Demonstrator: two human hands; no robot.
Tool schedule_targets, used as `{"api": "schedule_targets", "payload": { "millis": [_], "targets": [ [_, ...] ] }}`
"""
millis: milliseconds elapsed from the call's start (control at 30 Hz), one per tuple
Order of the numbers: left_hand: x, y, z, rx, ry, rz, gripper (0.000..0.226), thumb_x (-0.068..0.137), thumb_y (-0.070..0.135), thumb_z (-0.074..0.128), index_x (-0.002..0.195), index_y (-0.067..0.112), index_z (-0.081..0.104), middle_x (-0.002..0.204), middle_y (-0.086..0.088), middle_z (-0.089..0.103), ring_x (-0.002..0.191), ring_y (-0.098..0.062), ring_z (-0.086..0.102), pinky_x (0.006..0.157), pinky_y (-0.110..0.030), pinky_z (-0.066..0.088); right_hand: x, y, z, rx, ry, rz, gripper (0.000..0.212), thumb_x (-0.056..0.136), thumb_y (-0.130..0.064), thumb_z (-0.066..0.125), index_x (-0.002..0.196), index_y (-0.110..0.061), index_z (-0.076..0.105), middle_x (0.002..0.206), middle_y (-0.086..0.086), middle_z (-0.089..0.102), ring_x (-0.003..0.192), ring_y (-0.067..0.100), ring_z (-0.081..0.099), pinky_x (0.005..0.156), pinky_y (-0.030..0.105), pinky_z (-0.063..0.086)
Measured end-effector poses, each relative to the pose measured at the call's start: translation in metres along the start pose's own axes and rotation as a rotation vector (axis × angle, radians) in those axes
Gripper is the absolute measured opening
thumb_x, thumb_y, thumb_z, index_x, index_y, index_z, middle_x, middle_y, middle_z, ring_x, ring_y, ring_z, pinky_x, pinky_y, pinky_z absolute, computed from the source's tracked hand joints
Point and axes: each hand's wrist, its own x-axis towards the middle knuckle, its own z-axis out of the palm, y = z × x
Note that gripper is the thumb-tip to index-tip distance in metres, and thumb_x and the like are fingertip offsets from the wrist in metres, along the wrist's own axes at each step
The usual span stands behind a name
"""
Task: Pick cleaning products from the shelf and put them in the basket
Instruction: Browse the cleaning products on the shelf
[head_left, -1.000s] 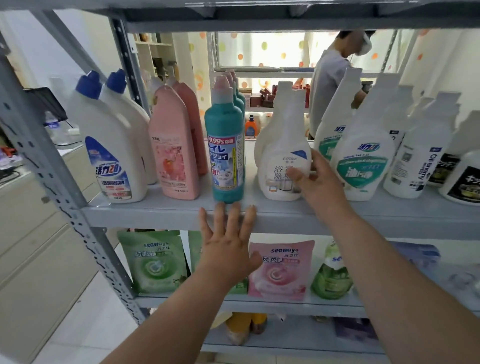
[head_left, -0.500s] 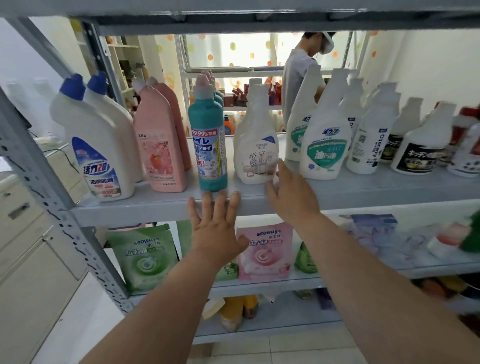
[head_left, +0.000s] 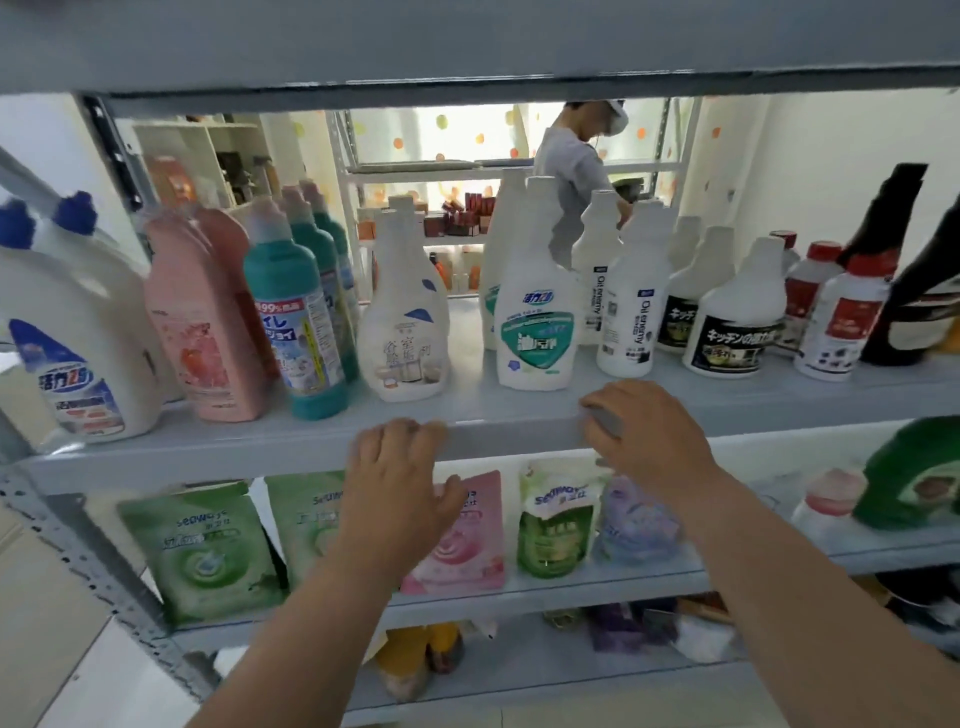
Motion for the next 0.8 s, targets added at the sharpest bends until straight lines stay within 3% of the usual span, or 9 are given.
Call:
{"api": "schedule_targets", "payload": {
  "millis": [100, 233, 267, 300, 367, 467, 533, 633, 800],
  "targets": [
    [0.021, 0.051, 0.004, -0.329, 0.022, 0.000, 0.071, 0.090, 0.039, 0.068, 0.152, 0.023, 0.038, 0.143, -0.001, 0.046, 0.131, -0.020, 0.044, 0.107, -0.031, 0.036, 0.002, 0.034, 0.003, 0.002, 0.016, -0.007, 0.034, 0.094, -0.034, 0.065, 0.118, -0.011, 0.075, 0.116, 0.008, 0.071, 0.105, 0.031, 0.065, 0.090, 0.041, 0.052],
    [0.078, 0.086, 0.012, -0.676, 0.070, -0.228, 0.092, 0.086, 0.030, 0.077, 0.157, 0.028, 0.020, 0.154, -0.001, 0.035, 0.140, -0.019, 0.039, 0.113, -0.040, 0.041, -0.010, 0.046, 0.027, -0.045, 0.131, -0.108, 0.047, 0.082, -0.041, 0.068, 0.120, -0.013, 0.071, 0.119, 0.010, 0.067, 0.109, 0.033, 0.064, 0.096, 0.047, 0.049],
    [0.093, 0.090, 0.015, -0.729, 0.090, -0.272, 0.097, 0.084, 0.027, 0.081, 0.158, 0.026, 0.019, 0.151, 0.001, 0.039, 0.139, -0.018, 0.040, 0.112, -0.035, 0.043, -0.011, 0.047, 0.031, -0.049, 0.157, -0.114, 0.048, 0.080, -0.041, 0.069, 0.120, -0.015, 0.070, 0.120, 0.009, 0.065, 0.112, 0.033, 0.063, 0.097, 0.047, 0.046],
    [0.106, 0.093, 0.018, -0.777, 0.104, -0.311, 0.101, 0.081, 0.023, 0.084, 0.159, 0.024, 0.019, 0.146, 0.006, 0.043, 0.134, -0.014, 0.044, 0.105, -0.021, 0.046, -0.011, 0.048, 0.034, -0.048, 0.174, -0.120, 0.049, 0.079, -0.042, 0.068, 0.120, -0.015, 0.069, 0.120, 0.009, 0.065, 0.112, 0.033, 0.062, 0.098, 0.047, 0.045],
    [0.124, 0.096, 0.028, -0.863, 0.091, -0.370, 0.106, 0.079, 0.020, 0.087, 0.159, 0.024, 0.018, 0.139, 0.012, 0.047, 0.117, -0.002, 0.051, 0.079, 0.000, 0.041, -0.009, 0.050, 0.036, -0.049, 0.199, -0.135, 0.050, 0.079, -0.044, 0.066, 0.120, -0.016, 0.067, 0.120, 0.009, 0.064, 0.112, 0.033, 0.060, 0.097, 0.047, 0.043],
    [0.132, 0.094, 0.039, -0.813, 0.082, -0.380, 0.094, 0.080, 0.031, 0.086, 0.153, 0.034, 0.025, 0.117, 0.027, 0.053, 0.087, 0.017, 0.053, 0.062, 0.001, 0.037, -0.009, 0.052, 0.037, -0.064, 0.222, -0.158, 0.050, 0.079, -0.044, 0.065, 0.122, -0.016, 0.066, 0.121, 0.008, 0.063, 0.112, 0.032, 0.059, 0.096, 0.045, 0.040],
    [0.132, 0.093, 0.043, -0.772, 0.105, -0.394, 0.073, 0.080, 0.033, 0.085, 0.137, 0.040, 0.039, 0.100, 0.036, 0.051, 0.075, 0.024, 0.055, 0.053, 0.000, 0.038, -0.010, 0.054, 0.038, -0.075, 0.226, -0.176, 0.052, 0.080, -0.046, 0.065, 0.123, -0.017, 0.065, 0.122, 0.008, 0.063, 0.112, 0.031, 0.058, 0.096, 0.043, 0.038],
    [0.132, 0.093, 0.042, -0.738, 0.117, -0.406, 0.051, 0.075, 0.035, 0.089, 0.109, 0.040, 0.051, 0.093, 0.030, 0.058, 0.077, 0.012, 0.059, 0.056, -0.008, 0.042, -0.009, 0.056, 0.038, -0.086, 0.219, -0.187, 0.053, 0.081, -0.048, 0.063, 0.125, -0.018, 0.065, 0.122, 0.007, 0.062, 0.113, 0.029, 0.057, 0.097, 0.041, 0.034],
    [0.120, 0.090, 0.032, -0.777, 0.068, -0.391, 0.048, 0.076, 0.035, 0.089, 0.108, 0.041, 0.053, 0.095, 0.027, 0.062, 0.080, 0.012, 0.057, 0.059, -0.006, 0.038, -0.011, 0.049, 0.028, -0.048, 0.136, -0.137, 0.050, 0.085, -0.048, 0.066, 0.126, -0.019, 0.065, 0.125, 0.006, 0.061, 0.118, 0.030, 0.056, 0.102, 0.040, 0.030]
  ]
}}
